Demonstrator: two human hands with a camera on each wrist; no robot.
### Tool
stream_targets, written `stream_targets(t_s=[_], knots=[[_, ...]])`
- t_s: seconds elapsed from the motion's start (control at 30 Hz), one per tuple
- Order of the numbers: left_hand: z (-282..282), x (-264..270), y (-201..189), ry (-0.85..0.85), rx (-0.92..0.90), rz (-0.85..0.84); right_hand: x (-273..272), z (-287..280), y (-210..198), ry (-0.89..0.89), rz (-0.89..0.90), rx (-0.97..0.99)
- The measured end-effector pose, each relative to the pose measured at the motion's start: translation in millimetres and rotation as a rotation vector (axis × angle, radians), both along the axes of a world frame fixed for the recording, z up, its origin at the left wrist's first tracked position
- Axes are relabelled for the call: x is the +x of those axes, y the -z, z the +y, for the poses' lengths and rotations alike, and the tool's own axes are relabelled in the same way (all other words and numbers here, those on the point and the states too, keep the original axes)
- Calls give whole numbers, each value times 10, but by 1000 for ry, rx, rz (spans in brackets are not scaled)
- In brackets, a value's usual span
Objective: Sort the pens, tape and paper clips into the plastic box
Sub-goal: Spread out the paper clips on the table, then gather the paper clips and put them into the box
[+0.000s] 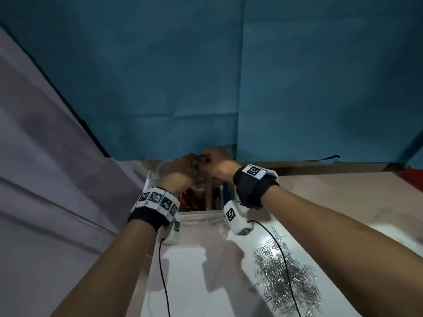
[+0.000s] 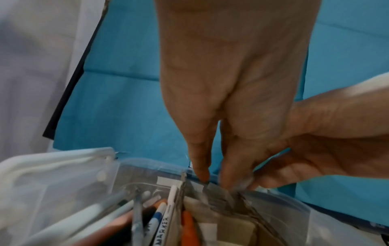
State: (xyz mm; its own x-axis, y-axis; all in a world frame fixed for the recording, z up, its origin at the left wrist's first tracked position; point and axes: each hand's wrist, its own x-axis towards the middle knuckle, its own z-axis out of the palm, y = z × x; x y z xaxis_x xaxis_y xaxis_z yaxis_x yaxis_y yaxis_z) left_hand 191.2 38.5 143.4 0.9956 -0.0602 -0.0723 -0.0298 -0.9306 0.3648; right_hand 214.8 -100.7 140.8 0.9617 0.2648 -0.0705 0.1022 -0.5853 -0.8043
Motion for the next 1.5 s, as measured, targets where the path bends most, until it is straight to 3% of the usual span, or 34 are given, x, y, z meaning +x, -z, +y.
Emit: stream_targets(t_s=[0.17,0.37,0.43,0.57,0.8,0.93,1.1,1.23,1.37,1.5], knots=[[95,-129,-54,13,40,-65,-16,-338,1,52,56,55],[-659,-787,-176,284,-298,-126,-277,-1512,-6,254,144,245],[-1018,-970,-31,393,-332,-70,-366,-1876,184,303,224,164],[-1608,-1021,540,511,-218,166,-613,-2305,730,134,377,-174],[-1953,-633,1319,256,-75,341,-339,-2496,1635,73,250,-643],[-2102,-787,1611,144,-3,345,-539,-2328,1662,-36,75,-631],[-2257,-624,1663,71,-85,287,-1243,-2263,1720,-128,-202,-361],[-2334,-117,1704,32,-13,235,-1468,-2528,1800,-462,-171,-465],[-2409,64,1656,200,89,277,-1356,-2776,1676,-348,-115,-375],[-2333,-330,1659,227,67,202,-1019,-2968,1645,-169,-50,-399]])
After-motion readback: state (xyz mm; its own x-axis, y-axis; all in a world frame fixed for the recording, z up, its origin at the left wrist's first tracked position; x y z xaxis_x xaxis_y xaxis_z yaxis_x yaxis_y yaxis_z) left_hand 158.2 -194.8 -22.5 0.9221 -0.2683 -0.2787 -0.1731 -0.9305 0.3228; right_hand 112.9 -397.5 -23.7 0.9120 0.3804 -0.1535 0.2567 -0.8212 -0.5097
